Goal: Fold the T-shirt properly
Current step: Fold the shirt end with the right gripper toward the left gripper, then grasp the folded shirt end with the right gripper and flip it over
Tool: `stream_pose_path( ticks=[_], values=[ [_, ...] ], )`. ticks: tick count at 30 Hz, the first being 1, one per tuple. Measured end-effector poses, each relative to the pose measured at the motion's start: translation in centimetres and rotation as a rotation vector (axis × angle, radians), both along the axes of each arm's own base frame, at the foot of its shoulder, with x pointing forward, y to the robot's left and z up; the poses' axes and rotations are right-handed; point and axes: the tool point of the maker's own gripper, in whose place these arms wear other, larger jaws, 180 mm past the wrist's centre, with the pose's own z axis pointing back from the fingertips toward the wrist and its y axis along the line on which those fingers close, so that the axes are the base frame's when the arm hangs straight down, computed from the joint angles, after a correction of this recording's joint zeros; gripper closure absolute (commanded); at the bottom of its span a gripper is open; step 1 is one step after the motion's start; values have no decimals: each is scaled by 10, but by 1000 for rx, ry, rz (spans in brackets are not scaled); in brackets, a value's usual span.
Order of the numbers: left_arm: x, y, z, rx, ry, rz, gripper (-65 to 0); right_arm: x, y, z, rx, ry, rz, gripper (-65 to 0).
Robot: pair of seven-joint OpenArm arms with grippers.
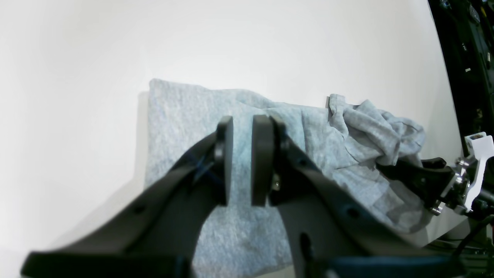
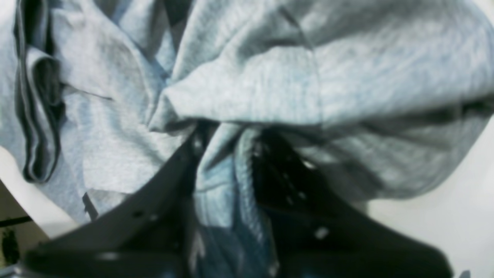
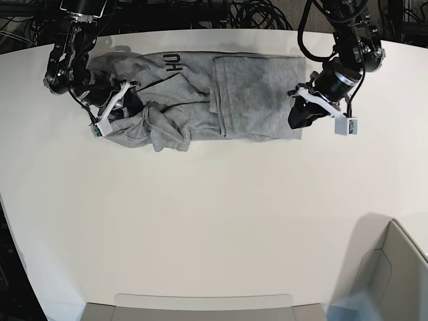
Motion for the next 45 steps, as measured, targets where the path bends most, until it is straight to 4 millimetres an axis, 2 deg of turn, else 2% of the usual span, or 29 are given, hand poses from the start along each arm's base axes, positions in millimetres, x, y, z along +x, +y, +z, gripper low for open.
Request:
stream_pose_path(
  ticks=[5,7,13,15,17,20,22,24,29,33,36,40,45],
  values=[
    [-12,1,-9,-1,37,2,-82,9,-24,2,-76,10,-48,0],
    [-11,1,-8,0,34,3,-82,12,-45,4,-135,13,-49,0],
    [-11,1,-7,-3,28,7,-82,22,-137,17,-357,50,-210,0],
    [-16,1,-11,-3,44,6,-82,26,-152,24,-426,45,-232,0],
    [-19,0,-13,-2,58,1,-82,30,-155,34,-483,20,-219,0],
    [-19,2,-12,-1,49,7,-82,39,-142,55,-587,-40,-154,0],
    [-22,1,-15,-1,61,7,-82,46,-124,69,-622,-106,-112,0],
    [-28,1,-19,2,82,3,-82,41,-105,77,-680,-123,-63,0],
    [-31,30,-18,61,85,35,-82,29,-55,96,-795,-182,56,0],
    [-35,43,-19,77,94,71,-82,17,-9,85,-808,-198,184,0],
    [-36,48,-18,82,94,86,-82,10,12,80,-835,-195,247,0],
    [-43,59,-22,98,143,94,-82,7,52,79,-798,-230,316,0],
    [-43,59,-22,96,142,95,-82,7,73,83,-870,-272,373,0]
  ],
)
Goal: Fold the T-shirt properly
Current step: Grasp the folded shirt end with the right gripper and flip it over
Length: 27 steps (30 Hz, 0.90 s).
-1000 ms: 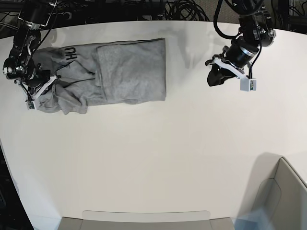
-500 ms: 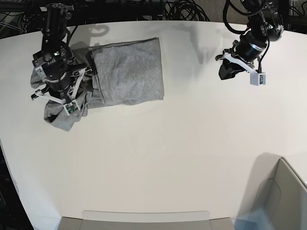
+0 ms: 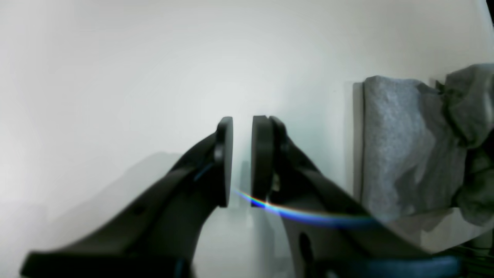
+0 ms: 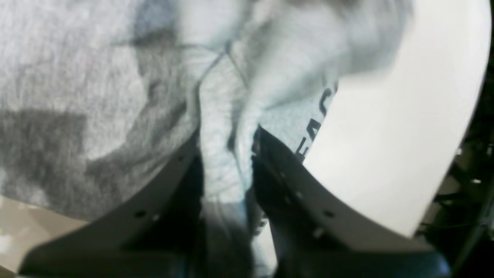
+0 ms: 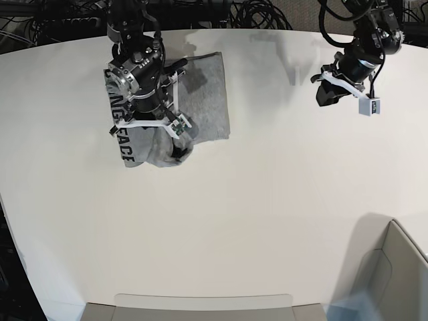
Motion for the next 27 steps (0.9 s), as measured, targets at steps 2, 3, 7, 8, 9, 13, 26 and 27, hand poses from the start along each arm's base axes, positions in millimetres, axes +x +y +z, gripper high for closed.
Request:
stream_pose_path(
  ticks=[2,3,7,8,9,13,26,27],
  values=[
    [0,0,0,1,0,0,-82,-1,13,2,10,-4,29,0],
    [0,0,0,1,0,0,-82,-1,21,3,21,-5,46,0],
    [0,0,0,1,0,0,-82,-1,44,8,44,-22,89,0],
    [0,0,0,1,0,0,-82,-2,47,8,41,-23,99,0],
    [1,0,0,1,-1,0,-82,-3,49,8,35,-25,107,0],
    [1,0,0,0,-2,0,-82,-12,67,-10,-2,26,169,0],
    [3,0,1,1,-5,1,-82,-31,102,13,46,-32,281,-229],
    [6,0,3,1,-13,0,-82,-34,107,13,48,-33,299,-229]
  ],
)
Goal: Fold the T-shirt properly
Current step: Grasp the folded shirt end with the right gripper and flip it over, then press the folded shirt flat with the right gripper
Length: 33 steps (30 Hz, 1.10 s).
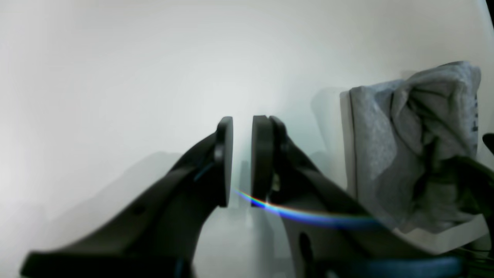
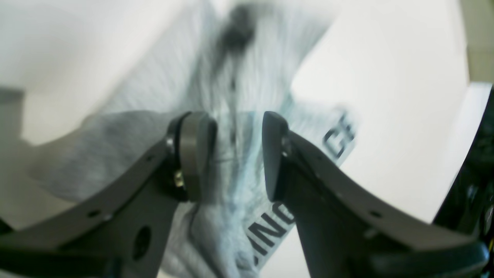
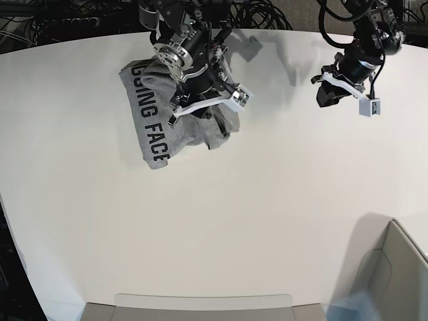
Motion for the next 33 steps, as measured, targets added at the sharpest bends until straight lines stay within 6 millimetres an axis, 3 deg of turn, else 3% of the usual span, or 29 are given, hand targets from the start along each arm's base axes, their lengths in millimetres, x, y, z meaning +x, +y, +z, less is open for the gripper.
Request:
stream_pose_path(
  ticks=[4,8,11,15,18,22,29,33],
  values=[
    [5,0,3,-3,-15,0,-82,-17,18,-3,24,30,65,-229],
    [3,0,2,-2,-9,-1,-82,-14,19,0,51,3,66,-225],
    [3,0,2,-2,-9,-2,-82,1,-13,-4,12,-5,-36,-182],
    [0,0,-6,-14,16,4,-82,42,-88,4,-116,-94,-205,-66],
    [-1,2,-14,-25,39,13,-82,41,-114,0,-159,-80,-256,0],
    [5,3,-14,-31,30,18,-82,35,-107,-5,-125,-58,-235,0],
    [8,2,-12,-32,22,16,-82,-3,-79,-43,-7,167,-186,0],
    [8,2,-12,-32,21,16,-82,-29,-40,-47,68,251,-37,0]
  ],
)
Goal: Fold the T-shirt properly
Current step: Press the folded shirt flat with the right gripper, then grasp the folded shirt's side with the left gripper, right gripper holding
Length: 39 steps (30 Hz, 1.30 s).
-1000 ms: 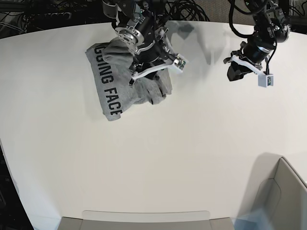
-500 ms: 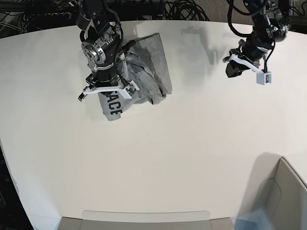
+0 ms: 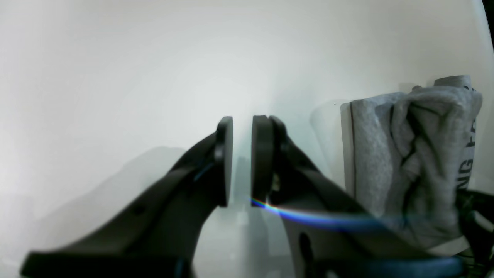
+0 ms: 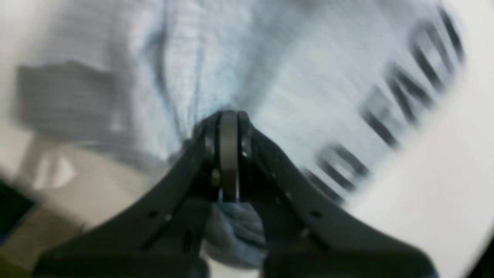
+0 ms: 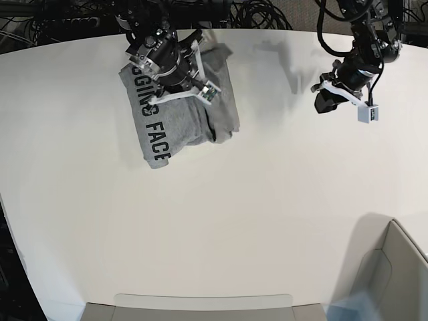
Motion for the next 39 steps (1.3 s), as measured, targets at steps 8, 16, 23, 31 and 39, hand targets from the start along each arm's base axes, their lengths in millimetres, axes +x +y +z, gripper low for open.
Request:
stream_pose_path(
  ticks=[8,16,23,31,39],
  values=[
    [0,-1,0,-2,1,1,-82,-25,72,22,230,62,196,0],
    [-1,-1,0,-4,0,0,-81,42,16,37,254,-53,-40,0],
    [33,-67,31,-63,-129,-172,0,78,-78,43,134,-119,-276,0],
    [29,-131,35,-156,-155,-283,0,70,-148,36,38,-106,-440,0],
    [14,-188,10,-21,-90,-507,0,43,-159,7,67,30,-453,0]
  ],
)
